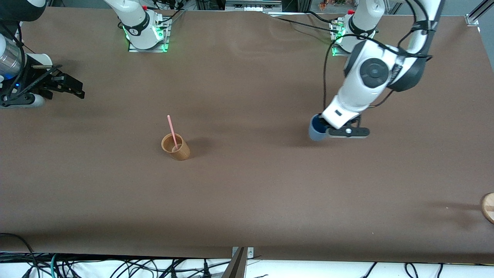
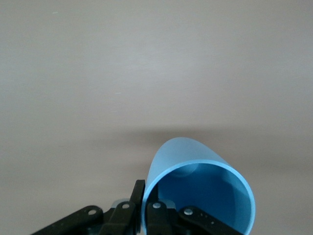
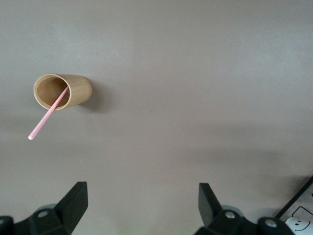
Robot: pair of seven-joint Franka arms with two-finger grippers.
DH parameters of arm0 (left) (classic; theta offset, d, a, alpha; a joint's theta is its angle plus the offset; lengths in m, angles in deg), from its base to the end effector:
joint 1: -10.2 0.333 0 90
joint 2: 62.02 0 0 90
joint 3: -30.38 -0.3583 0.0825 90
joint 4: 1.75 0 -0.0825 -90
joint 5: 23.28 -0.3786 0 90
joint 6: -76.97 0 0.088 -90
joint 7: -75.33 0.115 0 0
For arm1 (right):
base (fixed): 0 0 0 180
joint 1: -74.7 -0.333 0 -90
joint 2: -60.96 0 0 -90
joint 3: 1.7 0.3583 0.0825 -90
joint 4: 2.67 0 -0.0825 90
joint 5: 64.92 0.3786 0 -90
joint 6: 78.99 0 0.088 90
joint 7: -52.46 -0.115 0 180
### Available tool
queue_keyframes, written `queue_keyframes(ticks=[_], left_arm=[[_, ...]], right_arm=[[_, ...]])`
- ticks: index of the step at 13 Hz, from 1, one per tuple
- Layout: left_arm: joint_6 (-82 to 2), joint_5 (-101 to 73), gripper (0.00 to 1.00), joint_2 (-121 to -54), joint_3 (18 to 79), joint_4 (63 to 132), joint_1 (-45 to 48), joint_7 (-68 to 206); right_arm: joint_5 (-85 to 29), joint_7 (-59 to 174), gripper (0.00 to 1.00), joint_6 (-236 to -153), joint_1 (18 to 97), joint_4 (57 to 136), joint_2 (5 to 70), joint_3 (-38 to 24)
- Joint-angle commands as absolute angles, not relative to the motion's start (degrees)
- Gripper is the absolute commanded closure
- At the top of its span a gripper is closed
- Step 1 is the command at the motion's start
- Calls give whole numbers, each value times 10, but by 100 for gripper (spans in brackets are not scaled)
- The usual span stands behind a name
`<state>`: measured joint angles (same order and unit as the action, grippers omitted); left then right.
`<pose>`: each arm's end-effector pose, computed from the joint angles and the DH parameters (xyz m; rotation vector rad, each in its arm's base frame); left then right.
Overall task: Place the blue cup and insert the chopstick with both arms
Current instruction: 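Carry the blue cup with the left gripper toward the bamboo cup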
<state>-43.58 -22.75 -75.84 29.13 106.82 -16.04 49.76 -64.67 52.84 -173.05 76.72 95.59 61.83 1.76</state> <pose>0.5558 -0.2605 0.4103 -3.1299 -0.0225 0.0471 0.5441 0.0144 0.6057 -3.1370 -0.0491 0.0913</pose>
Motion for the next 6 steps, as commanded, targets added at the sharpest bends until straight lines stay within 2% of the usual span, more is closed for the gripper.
queue_keyframes(ticks=[1,3,6], left_arm=[[-397,-207,100,-862,284,934,-224,438],[-397,-194,100,-923,284,860,-268,398],[-397,-192,100,-1002,284,787,-314,351]], right_arm=[[-636,537,0,-1722,772,945,615,19],[-636,537,0,-1722,772,945,615,20],[-636,538,0,-1722,772,944,615,20]])
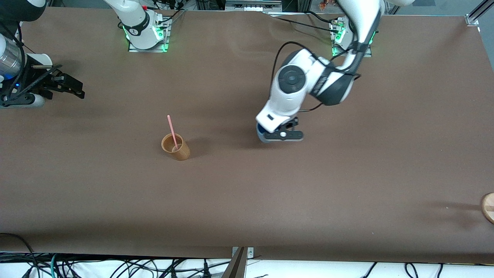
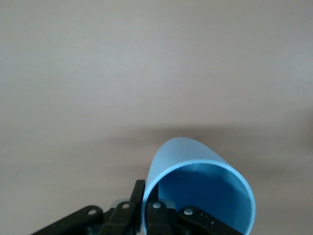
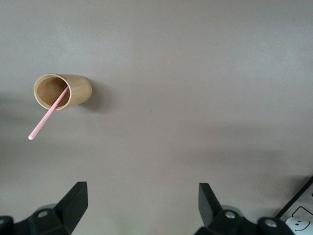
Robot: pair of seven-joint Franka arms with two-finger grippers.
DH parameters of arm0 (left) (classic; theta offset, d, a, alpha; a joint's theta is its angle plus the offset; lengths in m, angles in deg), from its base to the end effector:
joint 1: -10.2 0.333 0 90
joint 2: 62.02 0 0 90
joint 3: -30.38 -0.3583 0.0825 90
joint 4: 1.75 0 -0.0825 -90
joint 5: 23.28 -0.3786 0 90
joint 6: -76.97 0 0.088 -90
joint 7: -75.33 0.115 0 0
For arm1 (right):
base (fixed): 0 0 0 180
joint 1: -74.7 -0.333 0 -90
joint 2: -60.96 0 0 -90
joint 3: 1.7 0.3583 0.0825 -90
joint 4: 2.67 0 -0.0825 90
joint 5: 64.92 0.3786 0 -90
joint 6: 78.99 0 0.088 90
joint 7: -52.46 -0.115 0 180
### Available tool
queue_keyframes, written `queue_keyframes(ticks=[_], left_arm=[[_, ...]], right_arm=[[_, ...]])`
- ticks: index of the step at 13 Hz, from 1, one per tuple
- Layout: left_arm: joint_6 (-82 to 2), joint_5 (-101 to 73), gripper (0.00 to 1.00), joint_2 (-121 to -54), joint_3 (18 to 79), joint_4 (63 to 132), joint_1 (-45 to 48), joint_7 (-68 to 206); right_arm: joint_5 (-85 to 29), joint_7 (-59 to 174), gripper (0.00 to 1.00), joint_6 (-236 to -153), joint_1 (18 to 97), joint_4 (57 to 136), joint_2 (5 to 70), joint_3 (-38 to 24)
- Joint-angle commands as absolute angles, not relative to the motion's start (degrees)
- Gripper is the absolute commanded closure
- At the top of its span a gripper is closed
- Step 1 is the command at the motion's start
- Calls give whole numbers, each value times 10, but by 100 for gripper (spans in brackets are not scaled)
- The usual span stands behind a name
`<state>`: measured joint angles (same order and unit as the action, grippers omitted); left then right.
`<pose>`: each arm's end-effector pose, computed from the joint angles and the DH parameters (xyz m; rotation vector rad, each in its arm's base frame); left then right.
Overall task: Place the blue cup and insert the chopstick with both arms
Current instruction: 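Carry the blue cup with the left gripper toward the bamboo cup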
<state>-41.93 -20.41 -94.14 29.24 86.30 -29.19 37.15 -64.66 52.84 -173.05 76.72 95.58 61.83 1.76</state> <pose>0.5579 -0.4466 0.3568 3.1286 0.0321 -0.0589 0.5441 0.0144 0.6058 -3.1368 -0.0491 0.0910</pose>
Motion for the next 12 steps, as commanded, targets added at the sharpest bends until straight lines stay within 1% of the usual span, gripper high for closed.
queue_keyframes(ticks=[1,3,6,9,11,12], left_arm=[[-397,-192,100,-1024,284,762,-323,328],[-398,-192,100,-1056,284,731,-337,294],[-403,-192,100,-1091,284,702,-350,241],[-411,-192,100,-1105,284,701,-355,232],[-411,-185,67,-1105,282,701,-352,235],[-411,-181,41,-1101,282,701,-352,237]], right_arm=[[-637,538,0,-1722,772,945,615,20],[-636,538,0,-1722,772,945,615,20],[-636,537,0,-1722,772,945,615,22],[-636,538,0,-1722,772,945,615,22],[-636,538,0,-1722,772,945,615,22],[-636,538,0,-1722,772,945,615,22]])
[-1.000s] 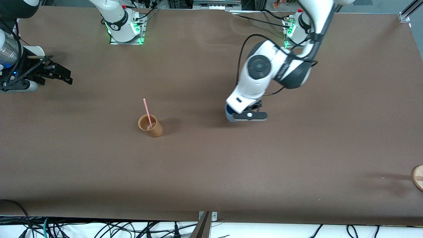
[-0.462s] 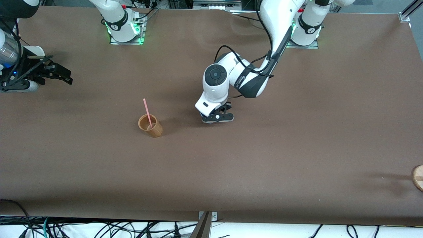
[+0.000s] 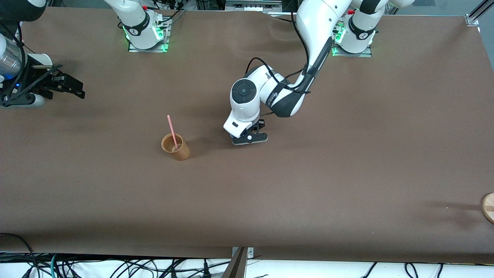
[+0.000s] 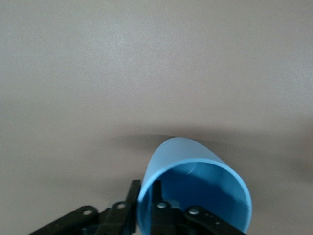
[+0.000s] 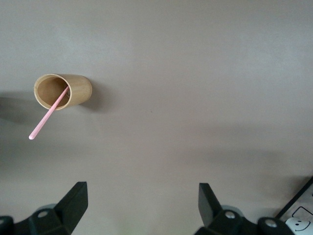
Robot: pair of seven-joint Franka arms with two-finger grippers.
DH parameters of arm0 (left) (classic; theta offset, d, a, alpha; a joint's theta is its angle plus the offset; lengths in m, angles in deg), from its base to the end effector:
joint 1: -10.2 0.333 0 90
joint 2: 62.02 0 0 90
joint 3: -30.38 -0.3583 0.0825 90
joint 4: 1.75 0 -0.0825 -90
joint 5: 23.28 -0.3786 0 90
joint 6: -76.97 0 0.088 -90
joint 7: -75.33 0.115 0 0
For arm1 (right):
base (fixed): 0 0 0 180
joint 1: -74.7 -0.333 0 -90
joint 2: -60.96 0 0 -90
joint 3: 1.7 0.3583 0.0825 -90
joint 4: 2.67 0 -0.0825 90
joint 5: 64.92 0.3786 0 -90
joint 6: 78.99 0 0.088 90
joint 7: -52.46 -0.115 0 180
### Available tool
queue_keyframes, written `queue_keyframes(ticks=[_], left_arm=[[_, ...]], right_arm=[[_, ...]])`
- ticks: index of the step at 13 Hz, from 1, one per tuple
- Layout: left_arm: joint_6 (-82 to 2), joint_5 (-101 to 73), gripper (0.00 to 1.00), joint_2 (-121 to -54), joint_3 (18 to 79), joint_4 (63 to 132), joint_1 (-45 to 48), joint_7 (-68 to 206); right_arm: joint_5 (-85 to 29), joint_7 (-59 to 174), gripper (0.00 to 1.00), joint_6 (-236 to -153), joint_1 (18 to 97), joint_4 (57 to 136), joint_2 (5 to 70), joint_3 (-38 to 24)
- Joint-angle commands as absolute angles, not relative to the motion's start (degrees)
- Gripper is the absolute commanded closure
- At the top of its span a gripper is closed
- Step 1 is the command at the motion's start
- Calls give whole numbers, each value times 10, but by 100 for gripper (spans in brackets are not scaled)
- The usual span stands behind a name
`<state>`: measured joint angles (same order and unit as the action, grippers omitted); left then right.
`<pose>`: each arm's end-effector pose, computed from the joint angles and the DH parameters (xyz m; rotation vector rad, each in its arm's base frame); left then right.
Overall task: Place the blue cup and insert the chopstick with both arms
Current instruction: 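Carry the blue cup with the left gripper toward the bamboo cup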
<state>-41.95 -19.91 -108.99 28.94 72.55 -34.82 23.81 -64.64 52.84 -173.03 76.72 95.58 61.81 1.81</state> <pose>0.5504 -0.5355 0.2728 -3.1223 -0.2511 0.0804 0.5442 0.0149 0.6056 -3.1364 -0.0504 0.0921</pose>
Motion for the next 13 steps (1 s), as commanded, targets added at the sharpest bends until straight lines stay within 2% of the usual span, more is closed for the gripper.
queue_keyframes(ticks=[1,2,6,13], left_arm=[[-410,-181,18,-1097,282,701,-350,239],[-406,-180,0,-1091,283,699,-348,241],[-371,-164,0,-1060,283,699,-326,291],[-282,-167,0,-930,284,700,-235,362]], right_arm=[[-637,537,0,-1722,771,944,615,22],[-636,537,0,-1725,771,943,611,22],[-635,537,0,-1723,770,941,610,23],[-640,537,0,-1722,770,942,610,23]])
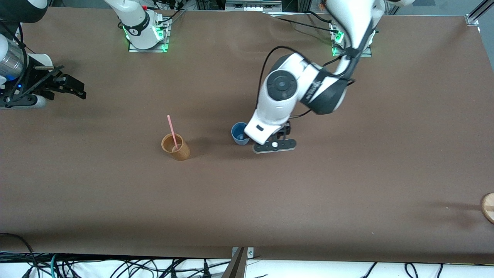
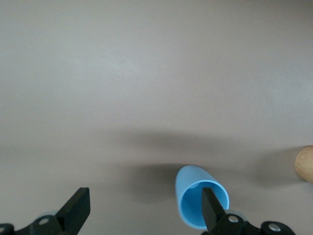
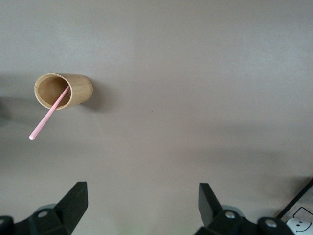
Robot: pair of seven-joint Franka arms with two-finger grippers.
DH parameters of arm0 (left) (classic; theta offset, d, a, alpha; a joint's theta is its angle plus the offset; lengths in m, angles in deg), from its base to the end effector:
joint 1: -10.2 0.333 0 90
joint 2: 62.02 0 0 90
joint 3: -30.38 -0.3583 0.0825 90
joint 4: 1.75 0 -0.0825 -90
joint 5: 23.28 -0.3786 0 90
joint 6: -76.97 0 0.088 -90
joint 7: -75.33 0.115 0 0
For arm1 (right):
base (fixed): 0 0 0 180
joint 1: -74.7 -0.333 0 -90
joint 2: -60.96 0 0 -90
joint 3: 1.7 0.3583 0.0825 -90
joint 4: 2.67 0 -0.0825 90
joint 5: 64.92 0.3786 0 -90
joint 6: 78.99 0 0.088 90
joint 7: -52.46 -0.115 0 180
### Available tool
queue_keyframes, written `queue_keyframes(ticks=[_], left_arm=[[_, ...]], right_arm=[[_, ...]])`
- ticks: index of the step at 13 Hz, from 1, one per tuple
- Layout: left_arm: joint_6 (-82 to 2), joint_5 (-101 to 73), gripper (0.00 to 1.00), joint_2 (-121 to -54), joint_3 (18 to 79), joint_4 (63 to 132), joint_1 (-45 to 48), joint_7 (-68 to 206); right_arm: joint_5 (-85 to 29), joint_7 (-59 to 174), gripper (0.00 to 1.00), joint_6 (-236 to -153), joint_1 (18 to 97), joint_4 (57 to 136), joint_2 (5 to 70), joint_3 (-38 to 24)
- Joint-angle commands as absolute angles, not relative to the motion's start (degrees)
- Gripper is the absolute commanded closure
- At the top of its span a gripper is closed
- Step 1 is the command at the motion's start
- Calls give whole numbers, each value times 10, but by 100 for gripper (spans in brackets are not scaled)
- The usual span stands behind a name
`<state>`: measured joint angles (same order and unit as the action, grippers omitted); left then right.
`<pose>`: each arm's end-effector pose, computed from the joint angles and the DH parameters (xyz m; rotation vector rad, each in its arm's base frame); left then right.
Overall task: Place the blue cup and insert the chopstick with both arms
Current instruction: 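Set the blue cup down while the right gripper reaches the chopstick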
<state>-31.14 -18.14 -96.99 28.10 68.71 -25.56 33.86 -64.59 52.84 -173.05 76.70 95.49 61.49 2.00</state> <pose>0.6197 -0.4283 0.4478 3.0532 0.2411 -0.0016 0.5458 0.0170 0.6033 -3.1352 -0.0560 0.0978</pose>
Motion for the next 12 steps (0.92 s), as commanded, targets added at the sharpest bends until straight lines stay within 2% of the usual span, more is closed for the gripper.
queue_keyframes(ticks=[1,4,7,12], left_arm=[[-263,-166,0,-914,284,700,-219,371],[-203,-168,0,-871,284,701,-170,443],[-132,-173,0,-826,284,709,-112,533],[-59,-176,0,-767,300,719,9,685]], right_arm=[[-639,533,0,-1722,770,942,610,23],[-636,533,0,-1722,758,943,601,27],[-632,528,0,-1707,753,949,556,30],[-618,418,0,-1738,667,945,488,31]])
